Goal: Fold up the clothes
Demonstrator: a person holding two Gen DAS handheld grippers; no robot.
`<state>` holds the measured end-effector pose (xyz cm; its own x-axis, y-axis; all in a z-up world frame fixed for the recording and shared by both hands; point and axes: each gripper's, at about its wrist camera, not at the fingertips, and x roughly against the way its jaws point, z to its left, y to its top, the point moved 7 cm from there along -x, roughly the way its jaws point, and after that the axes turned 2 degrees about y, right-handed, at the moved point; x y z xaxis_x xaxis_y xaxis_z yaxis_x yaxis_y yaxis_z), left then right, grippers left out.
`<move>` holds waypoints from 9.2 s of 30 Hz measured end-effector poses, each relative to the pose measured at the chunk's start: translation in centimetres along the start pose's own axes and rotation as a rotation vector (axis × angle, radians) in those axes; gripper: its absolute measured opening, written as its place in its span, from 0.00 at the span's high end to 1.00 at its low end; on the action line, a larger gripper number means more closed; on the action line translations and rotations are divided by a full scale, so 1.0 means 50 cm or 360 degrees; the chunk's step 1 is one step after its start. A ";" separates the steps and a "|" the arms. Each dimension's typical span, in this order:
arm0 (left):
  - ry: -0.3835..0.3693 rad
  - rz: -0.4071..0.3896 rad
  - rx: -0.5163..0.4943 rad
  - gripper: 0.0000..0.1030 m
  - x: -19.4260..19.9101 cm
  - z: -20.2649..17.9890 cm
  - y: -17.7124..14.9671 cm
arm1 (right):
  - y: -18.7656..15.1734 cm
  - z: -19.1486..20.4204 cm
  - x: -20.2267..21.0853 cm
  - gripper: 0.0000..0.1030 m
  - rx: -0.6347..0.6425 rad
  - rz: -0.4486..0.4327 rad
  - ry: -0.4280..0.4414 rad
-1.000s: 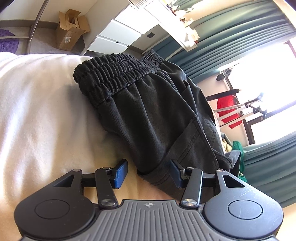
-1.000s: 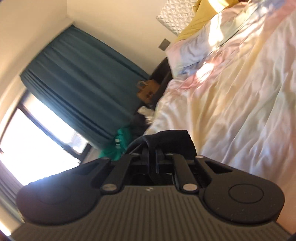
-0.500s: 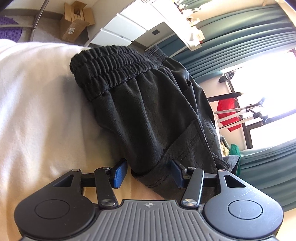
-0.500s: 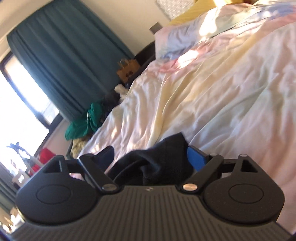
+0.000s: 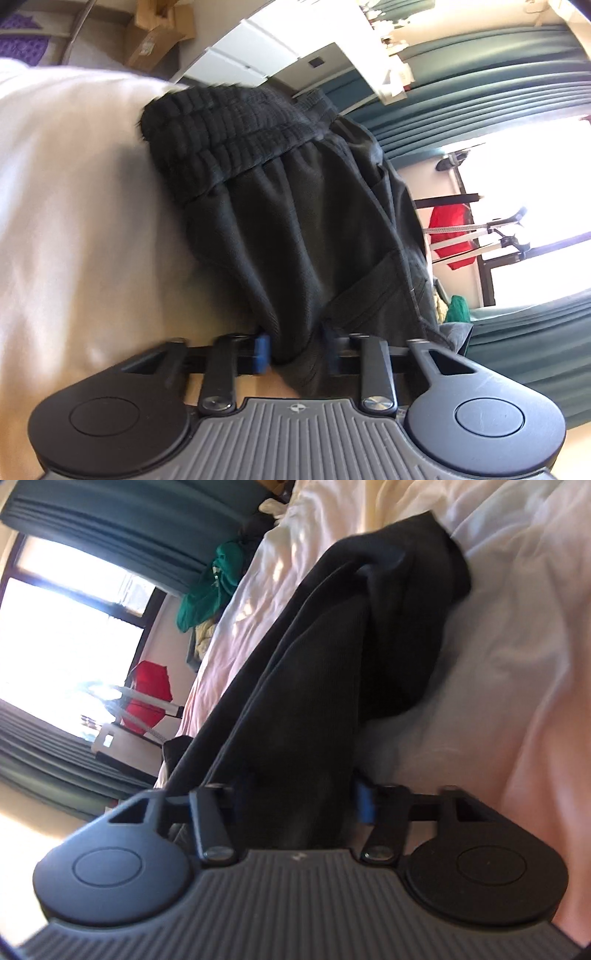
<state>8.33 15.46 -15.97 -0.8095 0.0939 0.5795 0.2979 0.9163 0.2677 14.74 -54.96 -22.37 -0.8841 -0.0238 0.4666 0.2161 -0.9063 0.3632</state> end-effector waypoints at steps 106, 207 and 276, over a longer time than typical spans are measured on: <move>-0.0124 -0.0171 0.0010 0.60 0.056 -0.002 0.003 | 0.130 -0.071 0.007 0.91 -0.0200 -0.0476 0.0012; 0.0194 -0.0283 -0.1543 0.20 0.364 -0.192 -0.024 | 0.086 0.069 0.325 0.22 0.0536 -0.0356 -0.0232; 0.0014 -0.0368 -0.1991 0.13 -0.026 -0.176 -0.405 | -0.161 0.338 -0.301 0.20 0.1083 0.0185 0.0191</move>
<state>7.79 -6.67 -15.37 -0.9042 -0.0252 0.4264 0.4270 -0.0806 0.9007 33.29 -40.16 -18.67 -0.8708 -0.1866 0.4548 0.4886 -0.4303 0.7590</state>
